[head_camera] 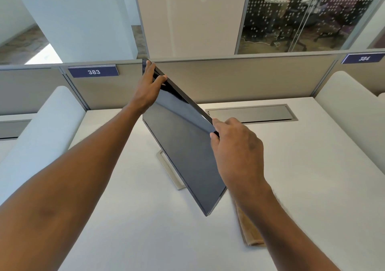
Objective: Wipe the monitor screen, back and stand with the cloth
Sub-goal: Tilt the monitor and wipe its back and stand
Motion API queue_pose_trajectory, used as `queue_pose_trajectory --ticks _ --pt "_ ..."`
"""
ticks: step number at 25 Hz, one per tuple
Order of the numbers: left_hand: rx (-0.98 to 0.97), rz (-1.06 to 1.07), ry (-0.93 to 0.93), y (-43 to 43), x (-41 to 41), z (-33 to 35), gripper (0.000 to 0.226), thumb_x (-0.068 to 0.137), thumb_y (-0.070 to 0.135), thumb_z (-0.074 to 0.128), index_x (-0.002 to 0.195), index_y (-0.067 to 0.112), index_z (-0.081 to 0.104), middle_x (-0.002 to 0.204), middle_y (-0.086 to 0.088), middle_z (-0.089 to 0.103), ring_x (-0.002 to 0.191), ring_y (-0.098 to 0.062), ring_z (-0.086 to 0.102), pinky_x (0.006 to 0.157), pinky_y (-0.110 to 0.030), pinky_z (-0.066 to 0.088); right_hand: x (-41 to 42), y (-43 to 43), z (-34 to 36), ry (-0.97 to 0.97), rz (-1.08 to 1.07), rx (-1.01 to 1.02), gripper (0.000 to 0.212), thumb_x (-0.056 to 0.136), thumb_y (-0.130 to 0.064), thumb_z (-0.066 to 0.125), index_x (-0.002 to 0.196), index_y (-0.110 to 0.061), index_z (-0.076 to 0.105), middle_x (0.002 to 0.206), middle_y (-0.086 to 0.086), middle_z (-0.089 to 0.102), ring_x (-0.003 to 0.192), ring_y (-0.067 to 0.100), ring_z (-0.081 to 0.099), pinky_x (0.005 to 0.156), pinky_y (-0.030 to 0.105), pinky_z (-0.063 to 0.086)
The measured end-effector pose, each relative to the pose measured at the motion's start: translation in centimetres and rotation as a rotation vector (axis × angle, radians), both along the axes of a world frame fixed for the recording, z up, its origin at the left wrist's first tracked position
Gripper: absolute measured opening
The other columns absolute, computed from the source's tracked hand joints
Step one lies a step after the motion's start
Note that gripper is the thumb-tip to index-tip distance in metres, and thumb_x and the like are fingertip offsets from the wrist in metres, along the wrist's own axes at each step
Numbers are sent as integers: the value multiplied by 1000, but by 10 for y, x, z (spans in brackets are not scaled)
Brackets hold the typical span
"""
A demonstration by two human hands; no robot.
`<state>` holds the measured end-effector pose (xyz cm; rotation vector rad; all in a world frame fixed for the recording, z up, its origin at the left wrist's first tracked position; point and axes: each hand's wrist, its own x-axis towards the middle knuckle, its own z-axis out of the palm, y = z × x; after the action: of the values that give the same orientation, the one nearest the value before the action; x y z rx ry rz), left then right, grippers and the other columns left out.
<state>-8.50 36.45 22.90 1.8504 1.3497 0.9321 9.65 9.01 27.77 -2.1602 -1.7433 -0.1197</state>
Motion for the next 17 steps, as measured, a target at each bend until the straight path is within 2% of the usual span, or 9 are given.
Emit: queue_pose_trajectory --ticks 2,5,8,10,11,13,15,16,17 --pt "-19 -27 -17 21 -5 -17 74 94 47 54 144 -4 36 159 -27 24 147 -43 31 120 -60 34 -5 -4 1 56 6 -20 37 112 -23 45 148 -26 53 121 -1 63 101 18 61 72 24 34" --pt "-35 -21 -29 10 -1 -7 67 93 44 54 146 3 43 157 -23 36 144 -34 43 120 -50 39 -11 -8 3 87 1 -54 32 111 -22 46 141 -26 57 117 -2 61 87 15 46 72 24 33" --pt "-22 -78 -49 -3 3 2 46 98 33 53 137 10 53 131 -3 61 111 8 57 103 -19 49 -16 -10 5 90 8 -86 30 108 -18 52 137 -24 59 113 -2 61 84 15 42 71 25 35" --pt "3 -117 -85 -6 5 3 43 105 16 50 147 10 48 131 21 50 97 35 46 89 2 38 -20 -14 9 110 30 -99 27 108 -21 52 135 -22 59 113 -1 61 84 15 46 72 24 36" --pt "14 -122 -90 -8 7 3 44 105 11 48 150 9 46 127 24 48 95 37 45 87 4 36 -23 -16 11 128 46 -105 29 109 -23 51 137 -22 58 116 -1 61 87 15 50 73 23 37" --pt "9 -133 -122 -7 7 4 45 102 15 50 147 12 50 134 13 56 118 24 49 100 -6 41 -31 -21 14 154 74 -115 32 111 -26 46 142 -22 54 122 -2 60 92 15 53 76 21 35" --pt "13 -140 -125 -8 6 5 58 96 26 52 152 15 50 161 -12 43 151 -17 39 121 -40 39 -39 -24 15 166 84 -110 31 112 -24 43 140 -22 54 119 -3 58 89 14 49 76 22 35" --pt "22 -158 -122 -3 4 1 62 93 30 53 154 16 49 165 -16 37 154 -27 32 123 -51 35 -41 -26 16 175 88 -112 31 112 -24 42 140 -23 53 119 -3 58 89 13 49 76 22 37" --pt "24 -169 -119 8 2 -7 65 92 32 53 155 16 48 166 -14 35 156 -28 29 123 -53 34 -43 -27 17 190 98 -119 32 112 -25 42 142 -23 52 121 -3 58 91 12 50 77 21 37"
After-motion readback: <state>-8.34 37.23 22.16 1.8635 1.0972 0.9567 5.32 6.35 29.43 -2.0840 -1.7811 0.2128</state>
